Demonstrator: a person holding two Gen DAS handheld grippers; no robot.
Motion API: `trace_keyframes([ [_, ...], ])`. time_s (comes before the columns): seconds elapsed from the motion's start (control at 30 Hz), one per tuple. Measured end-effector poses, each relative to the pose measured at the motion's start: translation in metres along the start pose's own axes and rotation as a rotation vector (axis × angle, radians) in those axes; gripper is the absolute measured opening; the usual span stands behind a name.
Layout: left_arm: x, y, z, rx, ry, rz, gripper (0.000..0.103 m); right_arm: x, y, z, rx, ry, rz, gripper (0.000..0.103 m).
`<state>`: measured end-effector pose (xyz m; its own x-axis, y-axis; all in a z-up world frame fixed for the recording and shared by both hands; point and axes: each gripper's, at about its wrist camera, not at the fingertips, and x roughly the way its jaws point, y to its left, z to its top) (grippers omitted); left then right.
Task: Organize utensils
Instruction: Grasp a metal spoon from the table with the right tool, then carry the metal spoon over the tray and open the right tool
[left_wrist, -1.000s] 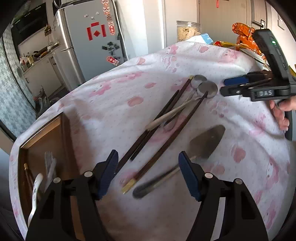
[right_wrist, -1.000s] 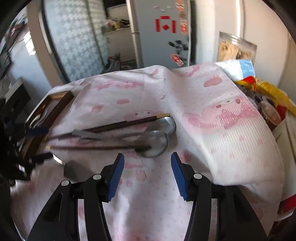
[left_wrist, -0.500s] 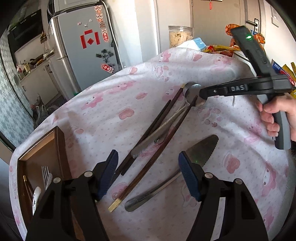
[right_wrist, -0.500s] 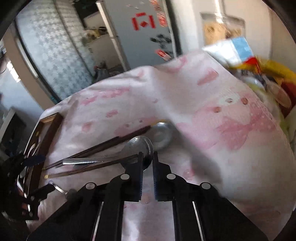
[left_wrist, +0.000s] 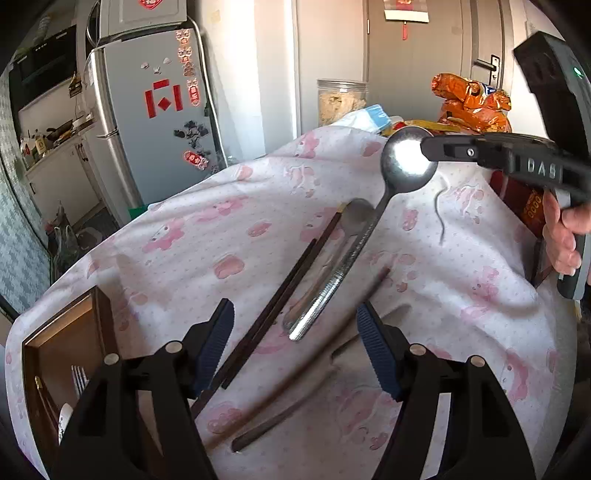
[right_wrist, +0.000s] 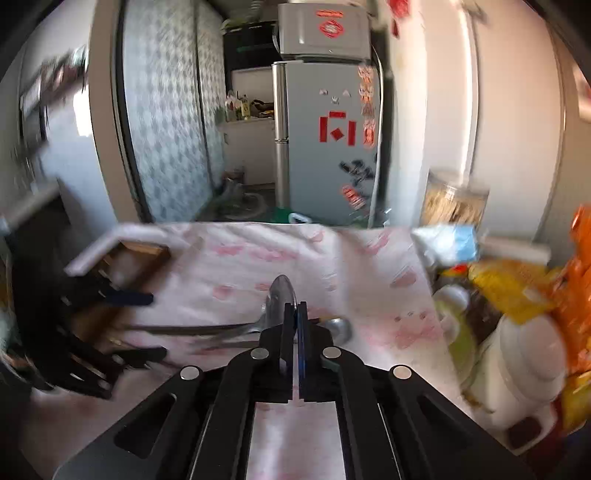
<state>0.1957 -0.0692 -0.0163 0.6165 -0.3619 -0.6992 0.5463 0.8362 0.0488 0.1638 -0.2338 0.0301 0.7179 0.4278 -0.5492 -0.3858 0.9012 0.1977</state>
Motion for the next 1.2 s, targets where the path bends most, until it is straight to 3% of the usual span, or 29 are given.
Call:
trace_keyframes([
  [0.1, 0.004, -0.008, 0.001, 0.013, -0.005, -0.014, 0.072, -0.003, -0.008, -0.003, 0.081, 0.013, 0.119, 0.001],
  [0.2, 0.011, -0.015, 0.005, 0.015, 0.003, -0.016, 0.072, -0.006, -0.004, -0.005, 0.105, 0.010, 0.174, 0.001],
  [0.23, 0.015, -0.017, 0.006, 0.015, 0.006, -0.019, 0.065, -0.009, -0.002, -0.005, 0.102, 0.009, 0.180, 0.001],
  [0.27, 0.018, -0.018, 0.007, 0.013, 0.012, -0.026, 0.049, -0.011, 0.000, -0.004, 0.094, 0.008, 0.177, 0.001],
  [0.3, 0.020, -0.018, 0.008, 0.010, 0.025, -0.036, 0.022, -0.011, 0.002, -0.003, 0.091, 0.009, 0.175, 0.001],
  [0.33, 0.021, -0.019, 0.008, 0.011, 0.029, -0.035, 0.021, -0.013, 0.003, -0.003, 0.086, 0.009, 0.166, 0.001],
  [0.5, 0.000, -0.015, 0.005, 0.008, 0.015, -0.019, 0.020, -0.012, 0.019, 0.007, 0.062, 0.012, 0.190, 0.001],
  [0.6, -0.023, -0.001, -0.006, 0.006, 0.016, 0.051, 0.020, 0.002, 0.048, 0.014, 0.031, 0.028, 0.227, 0.001],
  [0.87, -0.076, 0.074, -0.066, -0.130, 0.081, 0.195, 0.020, 0.061, 0.151, 0.028, -0.050, 0.097, 0.357, 0.001],
  [1.1, -0.089, 0.120, -0.105, -0.235, 0.132, 0.228, 0.022, 0.112, 0.197, 0.024, -0.058, 0.184, 0.394, 0.002],
  [1.17, -0.092, 0.125, -0.111, -0.247, 0.123, 0.225, 0.028, 0.121, 0.207, 0.023, -0.076, 0.203, 0.386, 0.001],
  [1.2, -0.095, 0.128, -0.113, -0.255, 0.115, 0.229, 0.049, 0.127, 0.214, 0.022, -0.083, 0.211, 0.383, 0.001],
])
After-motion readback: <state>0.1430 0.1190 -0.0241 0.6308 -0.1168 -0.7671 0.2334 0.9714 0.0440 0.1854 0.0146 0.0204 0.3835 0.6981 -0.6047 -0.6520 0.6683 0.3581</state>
